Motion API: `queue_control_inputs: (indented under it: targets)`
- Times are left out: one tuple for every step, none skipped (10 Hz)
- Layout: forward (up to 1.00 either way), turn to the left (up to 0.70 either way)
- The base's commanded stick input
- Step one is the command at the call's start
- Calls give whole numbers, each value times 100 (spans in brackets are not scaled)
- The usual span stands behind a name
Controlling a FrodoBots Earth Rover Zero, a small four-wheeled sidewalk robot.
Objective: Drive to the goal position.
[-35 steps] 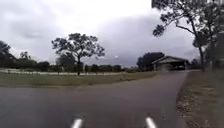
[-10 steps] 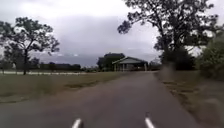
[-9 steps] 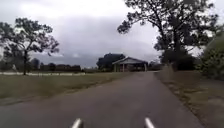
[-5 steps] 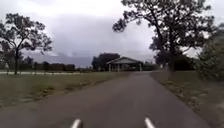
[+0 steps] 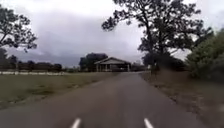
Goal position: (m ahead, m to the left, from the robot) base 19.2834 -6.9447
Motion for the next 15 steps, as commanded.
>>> queue_control_inputs:
  targets:
    - [84,3]
    - [84,3]
    - [84,3]
    - [84,3]
    - [84,3]
    - [84,3]
    - [84,3]
    - [84,0]
    - [84,-28]
    - [84,-33]
    - [84,-33]
    - [84,-33]
    - [84,-33]
    - [84,-7]
    - [84,3]
